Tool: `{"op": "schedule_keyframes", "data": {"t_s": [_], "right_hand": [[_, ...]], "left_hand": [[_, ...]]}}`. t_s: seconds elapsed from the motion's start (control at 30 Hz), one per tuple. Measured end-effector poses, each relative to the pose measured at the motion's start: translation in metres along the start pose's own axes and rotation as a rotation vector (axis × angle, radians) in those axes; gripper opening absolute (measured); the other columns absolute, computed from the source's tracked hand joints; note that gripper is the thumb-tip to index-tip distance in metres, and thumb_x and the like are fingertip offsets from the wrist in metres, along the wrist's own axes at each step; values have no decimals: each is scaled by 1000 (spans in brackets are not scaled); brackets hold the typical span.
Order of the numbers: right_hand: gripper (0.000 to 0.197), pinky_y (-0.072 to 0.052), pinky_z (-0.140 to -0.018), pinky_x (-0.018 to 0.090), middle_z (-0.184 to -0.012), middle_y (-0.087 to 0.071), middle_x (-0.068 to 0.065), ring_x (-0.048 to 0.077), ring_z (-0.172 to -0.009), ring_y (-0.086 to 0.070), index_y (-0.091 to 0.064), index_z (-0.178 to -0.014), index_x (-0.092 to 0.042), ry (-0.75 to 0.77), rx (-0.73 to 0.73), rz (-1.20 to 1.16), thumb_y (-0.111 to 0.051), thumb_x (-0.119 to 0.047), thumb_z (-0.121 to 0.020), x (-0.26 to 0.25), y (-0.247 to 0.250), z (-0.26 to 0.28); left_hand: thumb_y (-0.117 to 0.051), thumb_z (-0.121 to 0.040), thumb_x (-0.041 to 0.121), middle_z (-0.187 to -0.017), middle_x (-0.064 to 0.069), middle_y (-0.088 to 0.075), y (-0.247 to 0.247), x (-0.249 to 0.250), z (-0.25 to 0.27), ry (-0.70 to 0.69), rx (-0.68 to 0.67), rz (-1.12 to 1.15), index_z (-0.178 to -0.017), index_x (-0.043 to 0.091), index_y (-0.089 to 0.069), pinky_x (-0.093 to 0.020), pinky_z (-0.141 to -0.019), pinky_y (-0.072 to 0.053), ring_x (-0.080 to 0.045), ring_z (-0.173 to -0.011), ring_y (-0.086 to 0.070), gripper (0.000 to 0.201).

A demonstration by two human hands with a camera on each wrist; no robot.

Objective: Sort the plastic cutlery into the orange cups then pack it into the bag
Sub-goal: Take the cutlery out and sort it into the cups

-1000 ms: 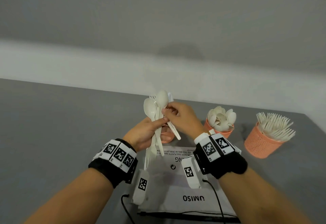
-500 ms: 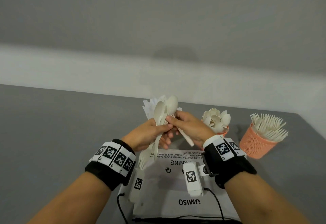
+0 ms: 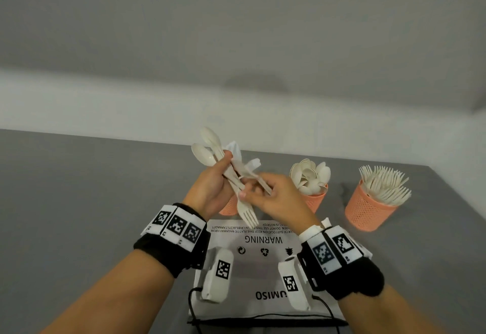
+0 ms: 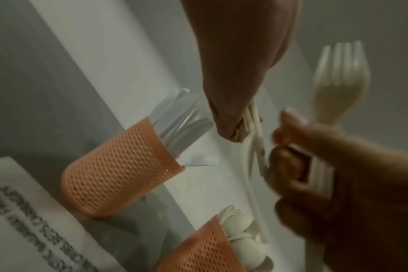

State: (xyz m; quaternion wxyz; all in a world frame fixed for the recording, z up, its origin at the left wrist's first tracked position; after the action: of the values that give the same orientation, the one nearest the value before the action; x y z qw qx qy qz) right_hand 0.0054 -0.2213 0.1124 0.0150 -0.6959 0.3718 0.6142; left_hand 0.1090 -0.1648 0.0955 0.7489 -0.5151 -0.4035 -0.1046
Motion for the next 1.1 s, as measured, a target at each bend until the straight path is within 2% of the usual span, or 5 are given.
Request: {"op": "schedule_keyframes", "data": {"t_s": [0.17,0.3,0.53,0.8,1.1], "right_hand": [[32,-40,-60,26,-69,-47,-9,8,-62,-46,-45,-89,-16,-224,28,229,-70,-34,-79,30,5,10],[5,-37,-44,14,-65,-58,-3,3,-49,-48,-61,-91,-16,-362,-51,-116,-59,-21,-89,42,9,16],[9,-27,-33,14,-60,-43,5,4,-36,-29,-60,-83,-9,-274,391,-766,-55,-7,-90,51,59,19],[10,-44,-50,25,-65,-56,6,15,-51,-49,-39,-86,-12,-212,469,-995,-37,-8,-96,33,82,3],[14,-27,-40,21,-50,-33,-4,7,-38,-28,-49,-105,-15,-181,322,-536,-49,-25,-95,24,72,4]], "left_hand": [[-40,-99,20,-58,1,-53,-9,3,2,-100,28,196,-72,15,-55,-31,-86,-43,-13,-68,-50,31],[-40,-98,13,-62,-2,-62,-10,2,4,-109,25,222,-83,16,-56,-39,-95,-43,-18,-79,-57,22],[-39,-99,16,-76,-8,-70,-2,3,1,-103,43,255,-86,13,-56,-47,-94,-49,-20,-82,-68,22],[-49,-93,18,-64,3,-62,-8,-20,8,-85,-56,-331,-106,17,-62,-18,-47,-44,-6,-44,-51,19],[-57,-90,19,-58,1,-52,-24,-53,7,0,-49,-508,-98,7,-61,-17,-40,-37,-6,-39,-41,15]]}}
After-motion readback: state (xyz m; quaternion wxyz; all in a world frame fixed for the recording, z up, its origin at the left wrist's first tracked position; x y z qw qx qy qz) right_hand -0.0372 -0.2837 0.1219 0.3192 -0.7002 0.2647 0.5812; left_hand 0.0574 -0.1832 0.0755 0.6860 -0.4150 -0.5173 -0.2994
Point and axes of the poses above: each hand's wrist, its own z-axis away from the middle knuckle, its own y-axis out of the back of the hand, x = y × z, the point moved 5 cm from there along -z, towards the middle knuckle
